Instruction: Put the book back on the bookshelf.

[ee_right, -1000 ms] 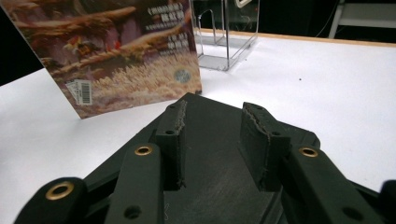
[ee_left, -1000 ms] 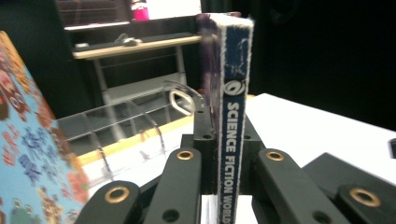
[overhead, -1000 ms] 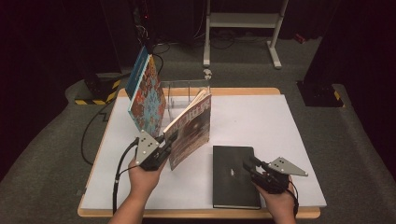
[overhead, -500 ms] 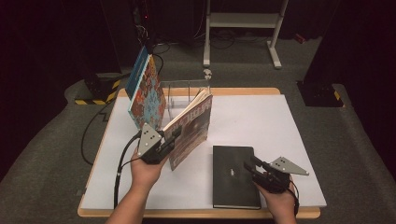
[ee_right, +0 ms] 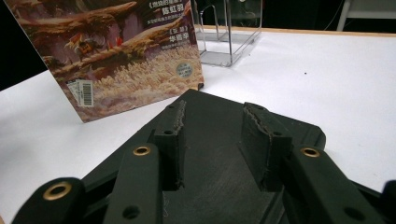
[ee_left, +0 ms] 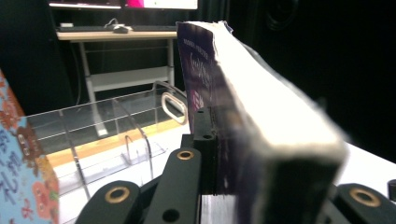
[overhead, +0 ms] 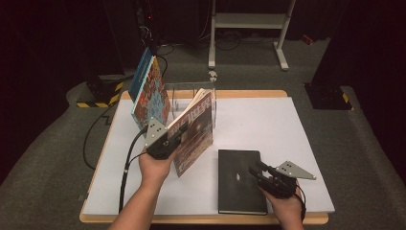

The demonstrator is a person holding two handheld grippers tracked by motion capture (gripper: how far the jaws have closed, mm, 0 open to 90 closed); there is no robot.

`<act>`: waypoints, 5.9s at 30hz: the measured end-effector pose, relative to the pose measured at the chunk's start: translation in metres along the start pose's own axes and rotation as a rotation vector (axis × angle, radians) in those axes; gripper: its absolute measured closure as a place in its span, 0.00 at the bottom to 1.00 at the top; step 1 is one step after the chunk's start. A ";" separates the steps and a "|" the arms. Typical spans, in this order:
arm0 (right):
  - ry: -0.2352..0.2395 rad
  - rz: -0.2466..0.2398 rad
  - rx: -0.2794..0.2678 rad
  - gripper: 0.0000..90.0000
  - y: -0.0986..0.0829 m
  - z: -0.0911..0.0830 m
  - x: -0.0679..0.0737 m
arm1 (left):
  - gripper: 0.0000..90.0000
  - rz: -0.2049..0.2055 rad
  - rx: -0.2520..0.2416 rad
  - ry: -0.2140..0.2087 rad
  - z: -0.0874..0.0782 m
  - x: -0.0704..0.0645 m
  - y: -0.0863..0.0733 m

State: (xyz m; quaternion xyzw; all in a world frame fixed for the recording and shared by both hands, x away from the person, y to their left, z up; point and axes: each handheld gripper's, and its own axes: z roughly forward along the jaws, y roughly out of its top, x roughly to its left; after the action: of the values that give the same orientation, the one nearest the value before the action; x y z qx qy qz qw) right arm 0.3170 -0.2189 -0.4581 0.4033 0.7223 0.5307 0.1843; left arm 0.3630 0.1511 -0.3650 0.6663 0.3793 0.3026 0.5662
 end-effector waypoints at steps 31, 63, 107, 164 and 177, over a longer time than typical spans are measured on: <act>0.010 0.029 -0.022 0.67 0.001 -0.004 -0.005 | 0.93 0.032 0.000 0.360 0.060 0.045 0.037; 0.038 0.044 -0.026 0.68 0.000 -0.002 -0.002 | 0.93 0.003 -0.047 0.462 0.115 0.077 0.023; 0.066 0.015 0.013 0.64 -0.003 0.008 0.007 | 0.56 -0.001 0.044 0.442 0.064 0.042 -0.009; 0.028 0.203 0.281 0.28 -0.037 -0.005 -0.015 | 0.36 -0.243 0.414 -0.353 0.050 -0.098 -0.135; 0.018 0.152 0.322 0.28 -0.014 0.045 0.002 | 0.39 -0.257 0.418 -0.270 0.052 -0.047 -0.129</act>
State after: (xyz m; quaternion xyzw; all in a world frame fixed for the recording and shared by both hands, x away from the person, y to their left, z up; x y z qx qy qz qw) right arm 0.3416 -0.1908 -0.4872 0.4762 0.7670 0.4244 0.0702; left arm 0.3601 0.0928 -0.5001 0.7493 0.4361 0.0521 0.4956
